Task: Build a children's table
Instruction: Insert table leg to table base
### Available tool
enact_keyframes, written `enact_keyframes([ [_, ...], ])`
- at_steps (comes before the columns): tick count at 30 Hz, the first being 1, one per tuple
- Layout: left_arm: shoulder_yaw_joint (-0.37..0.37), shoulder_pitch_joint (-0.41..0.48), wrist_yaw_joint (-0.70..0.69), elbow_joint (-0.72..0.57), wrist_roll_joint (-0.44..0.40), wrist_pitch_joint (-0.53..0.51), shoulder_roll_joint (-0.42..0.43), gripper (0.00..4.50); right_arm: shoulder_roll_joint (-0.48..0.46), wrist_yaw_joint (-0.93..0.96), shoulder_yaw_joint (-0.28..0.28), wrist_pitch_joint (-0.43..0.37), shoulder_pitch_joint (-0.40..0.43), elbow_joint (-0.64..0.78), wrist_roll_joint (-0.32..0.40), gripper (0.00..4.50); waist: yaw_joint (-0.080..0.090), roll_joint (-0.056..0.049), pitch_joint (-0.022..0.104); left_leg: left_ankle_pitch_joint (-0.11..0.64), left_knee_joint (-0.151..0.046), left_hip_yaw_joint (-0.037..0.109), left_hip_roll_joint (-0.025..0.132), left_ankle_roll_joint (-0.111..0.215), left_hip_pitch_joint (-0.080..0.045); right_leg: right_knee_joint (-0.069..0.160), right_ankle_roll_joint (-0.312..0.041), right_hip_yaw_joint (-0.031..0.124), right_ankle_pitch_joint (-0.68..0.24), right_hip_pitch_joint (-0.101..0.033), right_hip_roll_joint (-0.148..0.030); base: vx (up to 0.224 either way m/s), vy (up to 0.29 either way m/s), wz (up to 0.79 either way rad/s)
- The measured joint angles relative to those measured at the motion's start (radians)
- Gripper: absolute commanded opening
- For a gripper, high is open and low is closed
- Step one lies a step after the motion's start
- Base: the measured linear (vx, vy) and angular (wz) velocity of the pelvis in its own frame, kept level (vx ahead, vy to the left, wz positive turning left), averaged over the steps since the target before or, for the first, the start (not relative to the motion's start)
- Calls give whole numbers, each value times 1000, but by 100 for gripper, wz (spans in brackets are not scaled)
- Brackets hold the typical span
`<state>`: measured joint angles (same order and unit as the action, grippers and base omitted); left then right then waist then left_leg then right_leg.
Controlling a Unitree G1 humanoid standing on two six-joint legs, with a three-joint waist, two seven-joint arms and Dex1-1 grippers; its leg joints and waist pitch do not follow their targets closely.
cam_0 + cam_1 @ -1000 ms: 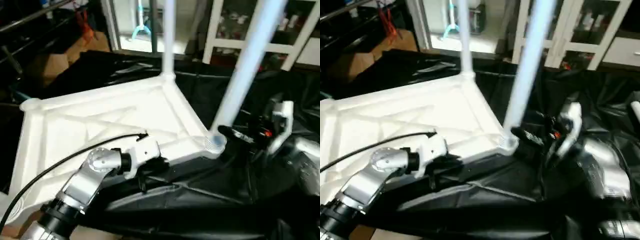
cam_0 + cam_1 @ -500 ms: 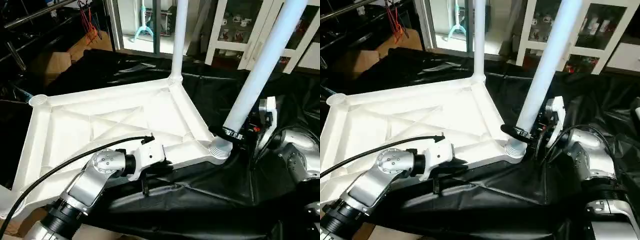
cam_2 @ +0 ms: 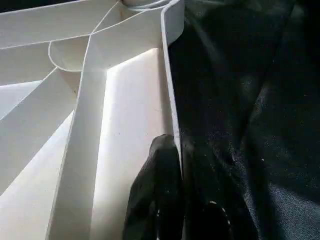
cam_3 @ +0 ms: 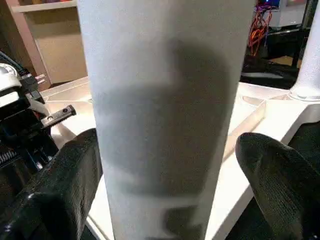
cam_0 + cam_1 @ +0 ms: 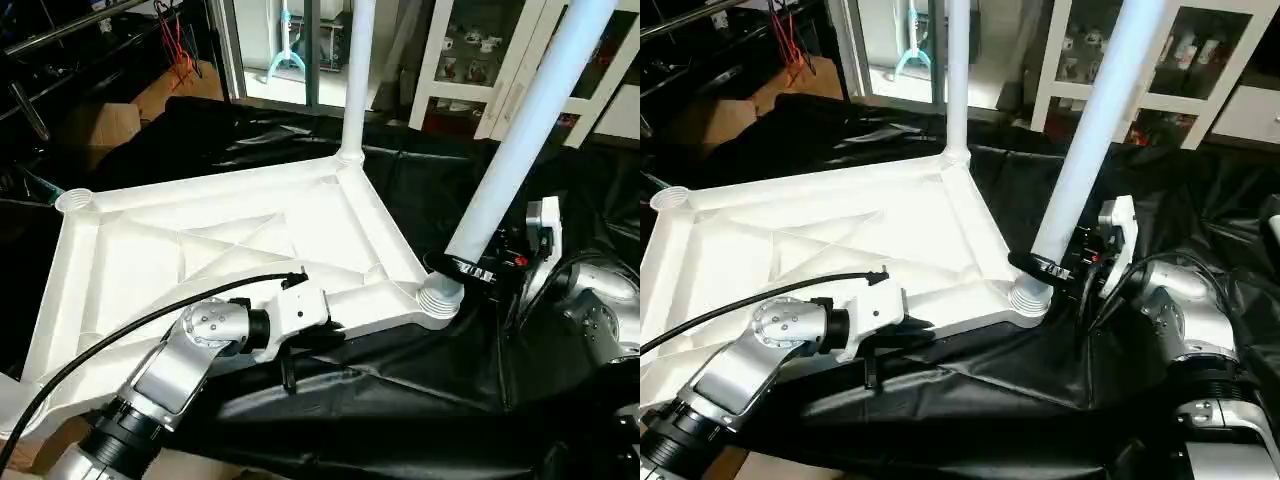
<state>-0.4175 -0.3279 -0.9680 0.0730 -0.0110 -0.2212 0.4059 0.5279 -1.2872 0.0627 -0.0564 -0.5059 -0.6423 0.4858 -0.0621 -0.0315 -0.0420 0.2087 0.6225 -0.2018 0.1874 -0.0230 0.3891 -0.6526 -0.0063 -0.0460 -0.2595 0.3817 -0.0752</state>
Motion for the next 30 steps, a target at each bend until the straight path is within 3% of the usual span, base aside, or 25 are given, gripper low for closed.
enact_keyframes([
  [20,1,1,-8,0,-1,0,3,0,4,-48,8,12,4,-12,-22,270,0,0,0,0,2,0,0,0,0,-2,0,0,0,0,0,0,0,0],
  [30,8,1,-8,9,-6,0,5,0,-21,-31,9,15,2,-25,-22,193,10,7,1,0,5,0,1,0,-2,-7,0,1,0,0,0,0,0,0],
])
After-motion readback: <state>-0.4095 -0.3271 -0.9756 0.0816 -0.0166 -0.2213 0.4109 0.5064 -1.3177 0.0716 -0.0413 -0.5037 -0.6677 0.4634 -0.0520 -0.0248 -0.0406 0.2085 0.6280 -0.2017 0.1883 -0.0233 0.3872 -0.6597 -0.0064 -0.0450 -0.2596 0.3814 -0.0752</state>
